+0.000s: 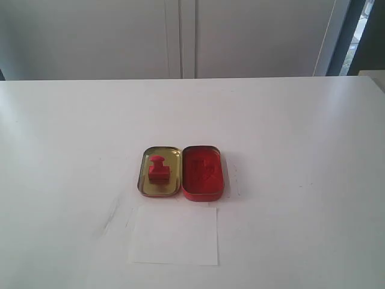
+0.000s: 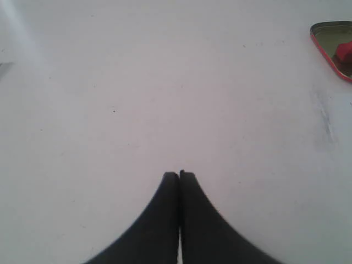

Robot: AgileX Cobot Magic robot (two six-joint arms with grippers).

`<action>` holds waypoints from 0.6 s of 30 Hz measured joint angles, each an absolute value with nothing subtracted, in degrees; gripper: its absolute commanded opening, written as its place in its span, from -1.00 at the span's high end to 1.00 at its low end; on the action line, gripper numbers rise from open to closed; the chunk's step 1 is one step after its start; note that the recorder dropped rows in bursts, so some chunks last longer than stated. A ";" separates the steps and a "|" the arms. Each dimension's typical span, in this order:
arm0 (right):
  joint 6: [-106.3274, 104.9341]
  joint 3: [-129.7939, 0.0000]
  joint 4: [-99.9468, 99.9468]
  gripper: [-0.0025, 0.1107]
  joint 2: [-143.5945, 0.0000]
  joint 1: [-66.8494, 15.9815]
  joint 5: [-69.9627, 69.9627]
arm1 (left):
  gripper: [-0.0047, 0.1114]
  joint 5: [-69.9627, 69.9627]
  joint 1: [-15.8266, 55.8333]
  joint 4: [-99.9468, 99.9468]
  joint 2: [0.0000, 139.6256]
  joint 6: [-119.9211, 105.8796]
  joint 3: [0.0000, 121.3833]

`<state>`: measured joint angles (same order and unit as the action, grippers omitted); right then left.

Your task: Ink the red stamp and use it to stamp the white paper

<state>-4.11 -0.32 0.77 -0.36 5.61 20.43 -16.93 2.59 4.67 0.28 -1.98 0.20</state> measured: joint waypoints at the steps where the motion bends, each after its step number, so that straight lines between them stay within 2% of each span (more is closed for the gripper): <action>1: -4.11 -0.32 0.77 0.96 -0.36 5.61 20.43 | 0.92 -16.93 2.59 4.67 0.28 -1.98 0.20; 18: -4.11 -0.32 0.77 0.96 -0.36 5.61 20.43 | 0.92 -15.74 2.59 4.67 0.28 -1.98 0.20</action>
